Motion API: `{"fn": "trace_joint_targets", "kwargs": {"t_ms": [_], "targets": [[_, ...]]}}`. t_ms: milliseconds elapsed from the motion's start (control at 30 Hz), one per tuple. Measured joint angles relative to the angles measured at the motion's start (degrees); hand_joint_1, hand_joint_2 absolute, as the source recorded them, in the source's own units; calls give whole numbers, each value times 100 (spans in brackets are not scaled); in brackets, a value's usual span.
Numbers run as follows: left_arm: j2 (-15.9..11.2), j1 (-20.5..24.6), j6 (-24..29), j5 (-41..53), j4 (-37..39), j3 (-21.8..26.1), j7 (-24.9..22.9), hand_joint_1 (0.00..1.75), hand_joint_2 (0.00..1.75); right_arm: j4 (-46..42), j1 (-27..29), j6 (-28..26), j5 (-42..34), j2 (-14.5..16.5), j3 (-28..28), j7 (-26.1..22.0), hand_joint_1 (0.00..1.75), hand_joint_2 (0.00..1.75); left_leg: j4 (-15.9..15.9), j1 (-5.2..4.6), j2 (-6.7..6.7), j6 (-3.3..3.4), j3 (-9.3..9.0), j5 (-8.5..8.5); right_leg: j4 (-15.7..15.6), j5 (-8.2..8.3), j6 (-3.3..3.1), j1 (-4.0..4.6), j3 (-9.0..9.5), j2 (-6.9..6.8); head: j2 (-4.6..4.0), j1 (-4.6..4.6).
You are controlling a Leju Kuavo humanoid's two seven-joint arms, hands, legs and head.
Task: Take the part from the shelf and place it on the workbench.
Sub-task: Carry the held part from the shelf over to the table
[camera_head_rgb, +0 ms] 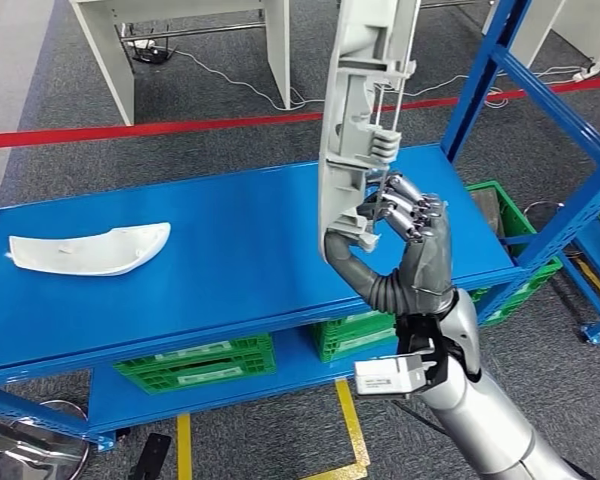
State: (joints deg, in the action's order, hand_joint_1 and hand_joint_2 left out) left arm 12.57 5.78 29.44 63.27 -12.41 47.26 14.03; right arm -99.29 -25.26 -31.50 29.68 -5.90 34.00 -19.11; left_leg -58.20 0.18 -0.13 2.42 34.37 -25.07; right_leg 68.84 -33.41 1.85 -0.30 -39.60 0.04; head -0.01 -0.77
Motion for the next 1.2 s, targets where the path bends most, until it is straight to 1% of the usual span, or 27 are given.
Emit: {"fn": "trace_joint_targets", "kwargs": {"t_ms": [33,67,100,133,200,267,333,400,433,467,533,567,600,633,667,733,767,800,867,900,933,967,1033,1067,1100,1133,1200], "targets": [[4,4,7,4,0,1,0,0,175,-21,1,49,-83,-1,-2,-29,175,175,-4,0,5,0,48,36,335,-167,20,-7,-91,-1,0,0],[7,5,14,9,0,2,0,0,175,-33,2,96,-157,-1,-5,-54,175,175,-7,-1,10,-5,95,73,523,-234,38,-17,-109,-1,0,-1],[9,7,21,14,0,3,0,0,175,-44,3,155,-240,-1,-8,-79,175,175,-10,0,13,-15,142,110,493,-189,51,-28,-16,-3,0,-1],[12,10,27,18,0,3,0,0,175,-54,3,221,-329,-1,-11,-103,175,175,-14,3,13,-28,184,146,253,-62,58,-42,186,-5,1,-1],[18,19,37,25,0,4,1,0,175,-81,-7,365,-522,0,-21,-139,175,175,-26,0,7,-75,260,215,-557,165,56,-60,766,-6,1,0],[19,25,50,27,0,4,11,0,175,-107,-22,511,-708,-1,-44,-171,175,175,-34,-9,-1,-141,314,294,-1056,223,16,-47,1072,6,0,1],[21,23,67,18,0,6,27,0,175,-115,-31,696,-888,-2,-80,-189,175,175,-17,-5,-6,-215,351,393,-1108,269,-68,-22,1019,16,-1,6],[22,17,75,-3,0,12,40,0,175,-107,-52,932,-1061,-2,-103,-188,175,175,-71,12,-9,-284,412,303,-1122,372,-174,-29,931,-1,-1,3],[21,15,77,-14,0,16,49,0,175,-100,-65,1070,-1148,-2,-110,-186,175,175,-220,17,-9,-312,464,109,-1133,435,-225,-38,875,-12,0,-6],[21,15,79,-21,0,20,59,0,175,-89,-76,1218,-1237,-2,-120,-185,175,175,-485,25,-7,-336,532,-176,-1133,495,-260,-39,822,-21,0,-17],[21,17,83,-37,0,28,79,0,175,-53,-83,1492,-1395,-3,-141,-187,175,175,-1219,28,-5,-369,664,-700,-1125,613,-292,-24,672,-26,1,-28],[20,18,85,-47,0,32,88,0,175,-25,-84,1601,-1461,-4,-149,-189,175,175,-1494,29,-5,-375,671,-809,-1121,669,-293,-15,592,-27,0,-29],[19,19,86,-57,0,36,93,0,175,8,-84,1688,-1517,-5,-156,-190,175,175,-1601,28,-5,-370,606,-793,-1114,724,-289,-6,512,-26,0,-29],[17,20,88,-66,0,38,99,0,175,39,-84,1755,-1561,-6,-168,-190,175,175,-1492,25,-5,-353,444,-678,-1107,775,-284,2,439,-25,-1,-29],[15,24,90,-72,0,39,105,0,175,70,-87,1811,-1596,-7,-183,-190,175,175,-1200,19,-6,-323,195,-535,-1100,825,-277,10,376,-24,-1,-30],[9,43,92,-73,0,40,114,0,175,116,-99,1875,-1631,-7,-214,-189,175,175,-401,-8,-7,-234,-353,-439,-1089,919,-248,26,285,-26,0,-25],[8,53,94,-73,0,41,116,0,175,137,-107,1892,-1643,-7,-225,-188,175,175,-105,-26,-8,-196,-530,-463,-1090,968,-222,27,257,-33,0,-24],[7,60,96,-74,0,41,118,0,175,158,-116,1908,-1650,-7,-233,-186,175,175,62,-45,-10,-167,-608,-502,-1096,1019,-189,21,235,-41,-1,-23],[9,55,102,-79,0,43,119,0,175,212,-134,1971,-1663,-13,-242,-183,175,175,146,-54,-2,-119,-582,-432,-1117,1100,-118,4,200,-47,0,-26],[10,53,107,-83,0,46,119,0,175,243,-147,2019,-1668,-21,-243,-182,175,175,170,-46,10,-82,-544,-365,-1090,1046,-86,-2,155,-42,0,-21],[11,53,113,-86,0,50,119,0,175,275,-164,2067,-1674,-34,-244,-182,175,175,193,-34,23,-43,-492,-291,-967,886,-57,-5,91,-33,0,-11],[15,57,119,-88,0,54,118,0,175,306,-181,2104,-1680,-49,-244,-182,175,175,207,-22,35,-11,-429,-220,-730,636,-32,-13,2,-24,0,0],[21,60,124,-85,0,57,118,0,175,365,-200,2148,-1690,-73,-244,-181,175,175,190,-26,41,19,-265,-98,-11,118,12,-28,-178,-19,0,15],[22,58,125,-84,0,58,118,0,175,393,-199,2156,-1693,-83,-244,-181,175,175,180,-27,42,15,-177,-36,304,15,33,-36,-217,-19,0,15],[22,57,125,-84,0,60,118,0,175,421,-198,2162,-1695,-91,-244,-180,175,175,168,-26,43,6,-85,27,475,44,50,-46,-189,-20,0,14],[21,56,125,-84,0,61,118,0,175,444,-200,2165,-1696,-97,-244,-180,175,175,151,-24,44,-9,6,87,461,171,64,-59,-70,-20,-1,15],[23,57,125,-84,0,63,118,0,175,471,-216,2195,-1700,-102,-244,-178,175,175,100,-21,42,-55,163,184,-99,404,81,-89,428,-21,0,16]]}}
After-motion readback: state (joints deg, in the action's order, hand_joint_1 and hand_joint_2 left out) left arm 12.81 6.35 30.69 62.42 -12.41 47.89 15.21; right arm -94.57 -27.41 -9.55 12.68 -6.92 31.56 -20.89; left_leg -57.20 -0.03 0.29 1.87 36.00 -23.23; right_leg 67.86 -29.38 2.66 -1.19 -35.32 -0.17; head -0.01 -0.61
